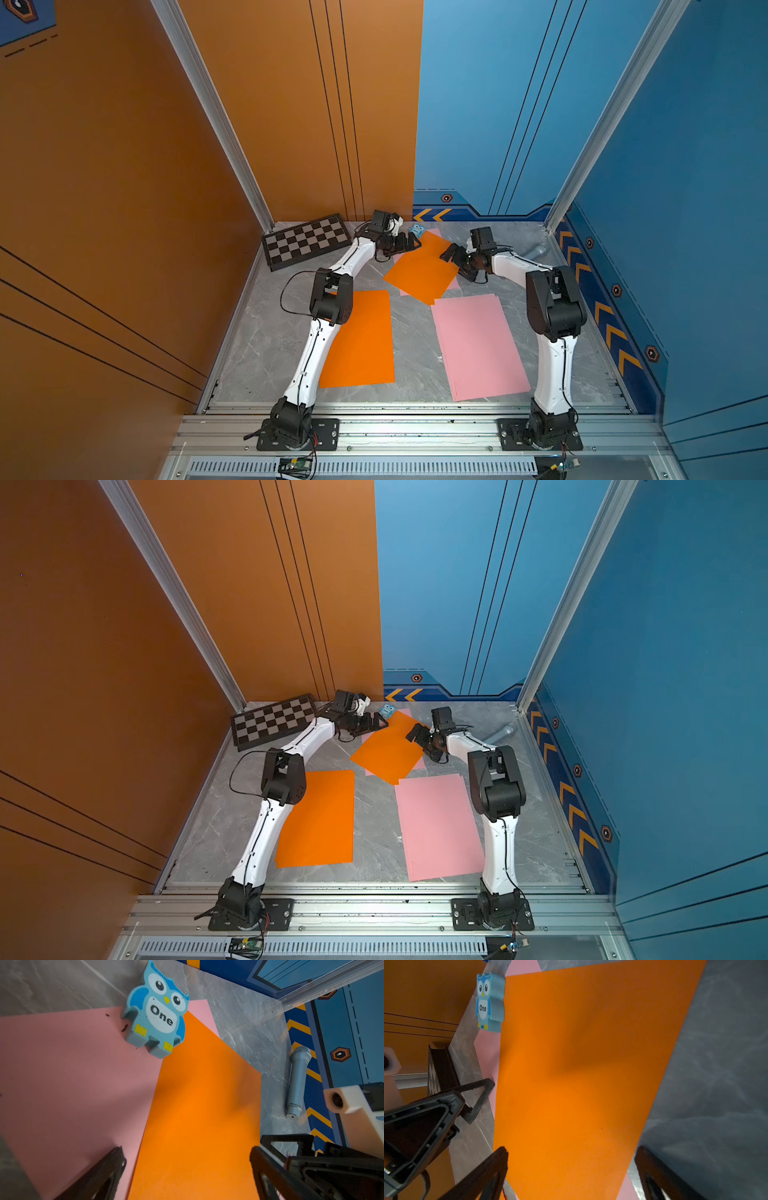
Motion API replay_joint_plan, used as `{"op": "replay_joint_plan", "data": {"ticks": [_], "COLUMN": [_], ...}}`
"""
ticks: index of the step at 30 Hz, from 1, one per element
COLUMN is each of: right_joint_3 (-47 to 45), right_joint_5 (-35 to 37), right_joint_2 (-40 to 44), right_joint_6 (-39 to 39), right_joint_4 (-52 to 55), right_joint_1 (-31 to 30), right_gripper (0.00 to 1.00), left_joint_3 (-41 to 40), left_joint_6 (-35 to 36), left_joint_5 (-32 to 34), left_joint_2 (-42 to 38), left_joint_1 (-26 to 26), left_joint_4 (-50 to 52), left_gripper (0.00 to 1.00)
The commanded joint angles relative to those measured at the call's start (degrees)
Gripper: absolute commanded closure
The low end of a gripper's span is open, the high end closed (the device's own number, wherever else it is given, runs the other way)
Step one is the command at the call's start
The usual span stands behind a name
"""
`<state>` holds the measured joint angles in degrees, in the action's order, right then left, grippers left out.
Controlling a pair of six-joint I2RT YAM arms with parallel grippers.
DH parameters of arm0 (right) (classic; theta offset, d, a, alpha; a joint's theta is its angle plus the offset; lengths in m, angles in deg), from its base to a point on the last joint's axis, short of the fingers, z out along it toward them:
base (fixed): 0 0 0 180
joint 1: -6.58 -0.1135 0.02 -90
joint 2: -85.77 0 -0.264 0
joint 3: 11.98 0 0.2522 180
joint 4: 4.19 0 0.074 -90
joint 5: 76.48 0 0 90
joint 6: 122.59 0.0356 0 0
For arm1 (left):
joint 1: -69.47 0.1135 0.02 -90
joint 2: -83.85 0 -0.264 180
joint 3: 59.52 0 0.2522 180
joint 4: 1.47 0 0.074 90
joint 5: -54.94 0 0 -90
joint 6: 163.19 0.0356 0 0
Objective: Sort the scattered colored papers by color
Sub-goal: Pick up the colored paper.
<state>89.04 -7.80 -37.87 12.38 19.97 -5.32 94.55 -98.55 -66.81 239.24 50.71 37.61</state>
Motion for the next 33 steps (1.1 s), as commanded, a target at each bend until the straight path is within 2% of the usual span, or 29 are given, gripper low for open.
{"op": "replay_joint_plan", "data": {"ticks": [1, 16, 23, 33], "right_joint_3": [0.91, 3.62, 3.2, -0.04], "right_joint_5": [-1.15, -6.19, -7.06, -8.55], "right_joint_2": [-3.4, -7.28, -7.6, -5.36], "right_joint_6": [2.04, 3.89, 4.34, 5.37], "right_joint_4": [3.04, 1.48, 0.12, -3.61], "right_joint_1": [-0.58, -0.49, -0.04, 1.35], "right_gripper": [0.02, 0.01, 0.02, 0.02], "left_joint_3": [0.02, -0.88, -0.32, 0.75], "left_joint_6": [-1.46, -4.99, -6.94, -9.6], "left_joint_5": [-0.74, -13.89, -16.41, -18.2], "left_joint_2": [2.06, 0.73, -1.12, -2.55], "left_joint_1": [-0.39, -1.55, -1.14, 0.61], "left_joint_4": [3.68, 3.68, 3.69, 3.72], "left_gripper": [0.04, 0.07, 0.12, 0.59]}}
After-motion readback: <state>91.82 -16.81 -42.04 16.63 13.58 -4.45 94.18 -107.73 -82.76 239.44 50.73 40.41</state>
